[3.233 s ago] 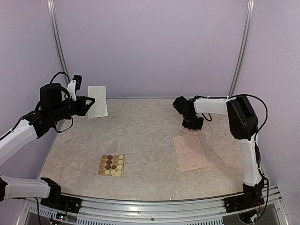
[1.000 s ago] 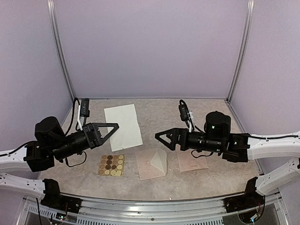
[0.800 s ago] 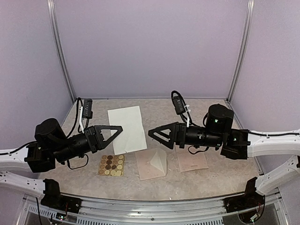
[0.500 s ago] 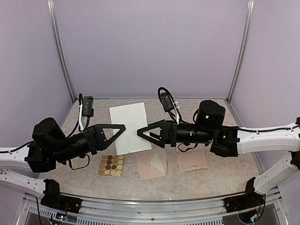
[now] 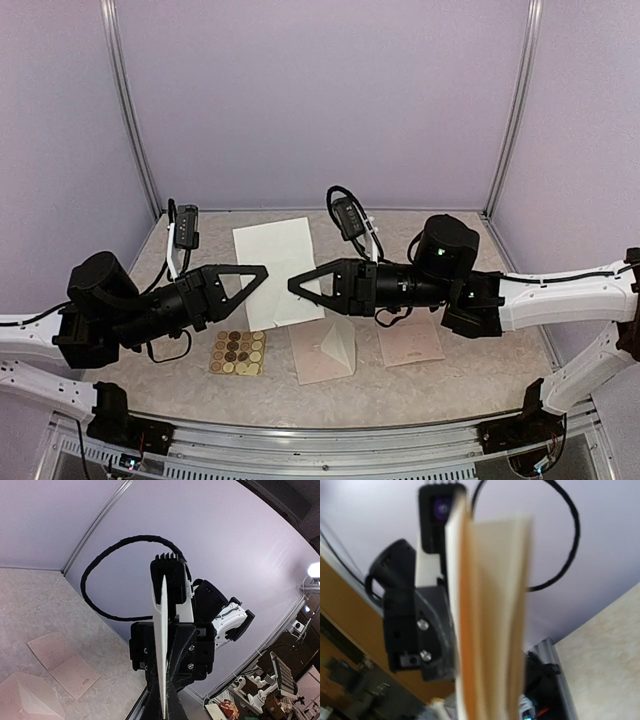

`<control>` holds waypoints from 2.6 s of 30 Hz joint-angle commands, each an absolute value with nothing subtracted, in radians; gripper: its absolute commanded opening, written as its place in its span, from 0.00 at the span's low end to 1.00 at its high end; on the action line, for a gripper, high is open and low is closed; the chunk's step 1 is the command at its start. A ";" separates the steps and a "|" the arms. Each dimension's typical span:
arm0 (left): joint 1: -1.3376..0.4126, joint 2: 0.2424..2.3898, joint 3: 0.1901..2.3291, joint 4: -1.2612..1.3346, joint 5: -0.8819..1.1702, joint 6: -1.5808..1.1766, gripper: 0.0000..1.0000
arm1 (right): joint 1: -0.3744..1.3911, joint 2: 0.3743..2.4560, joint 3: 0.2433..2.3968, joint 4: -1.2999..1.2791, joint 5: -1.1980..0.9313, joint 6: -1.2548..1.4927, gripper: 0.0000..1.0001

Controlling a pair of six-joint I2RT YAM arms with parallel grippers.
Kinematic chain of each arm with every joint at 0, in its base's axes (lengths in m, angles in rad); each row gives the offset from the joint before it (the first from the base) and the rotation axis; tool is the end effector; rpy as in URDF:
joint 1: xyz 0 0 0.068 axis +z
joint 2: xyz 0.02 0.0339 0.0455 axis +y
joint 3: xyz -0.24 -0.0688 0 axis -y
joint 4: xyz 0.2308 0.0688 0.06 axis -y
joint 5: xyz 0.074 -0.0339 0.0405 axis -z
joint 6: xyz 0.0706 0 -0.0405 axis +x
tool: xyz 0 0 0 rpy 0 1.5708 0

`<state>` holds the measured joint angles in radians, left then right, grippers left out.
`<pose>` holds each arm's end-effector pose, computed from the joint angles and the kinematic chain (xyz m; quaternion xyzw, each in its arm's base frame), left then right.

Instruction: Place the letter into the envelope and seal it

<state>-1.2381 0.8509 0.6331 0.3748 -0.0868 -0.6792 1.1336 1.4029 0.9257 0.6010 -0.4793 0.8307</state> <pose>0.0850 -0.2273 0.3252 0.1473 0.6328 -0.6055 0.4596 0.1179 0.3291 0.3143 -0.2729 0.6089 0.6928 0.2736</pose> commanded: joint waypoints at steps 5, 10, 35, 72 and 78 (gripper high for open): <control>-1.248 0.873 0.648 0.337 -0.134 -0.684 0.08 | 1.149 1.382 0.974 0.496 -0.384 0.826 0.00; -1.243 0.886 0.635 0.163 -0.303 -0.823 0.48 | 1.143 1.345 0.999 0.089 -0.064 0.858 0.00; -1.078 1.270 0.488 0.253 -0.072 -1.108 0.50 | 0.984 1.528 0.973 -0.326 -0.038 0.848 0.00; -1.072 1.681 0.598 0.284 -0.052 -1.033 0.34 | 0.910 1.716 0.973 -0.346 -0.058 0.796 0.00; -1.078 1.685 0.601 0.289 -0.049 -1.032 0.31 | 0.910 1.724 0.973 -0.312 -0.088 0.812 0.00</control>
<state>-1.0767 1.6573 0.5964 0.3111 -0.0624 -1.0451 0.9176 1.7054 0.9546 -0.3370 -0.0635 0.8021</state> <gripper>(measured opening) 0.314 0.004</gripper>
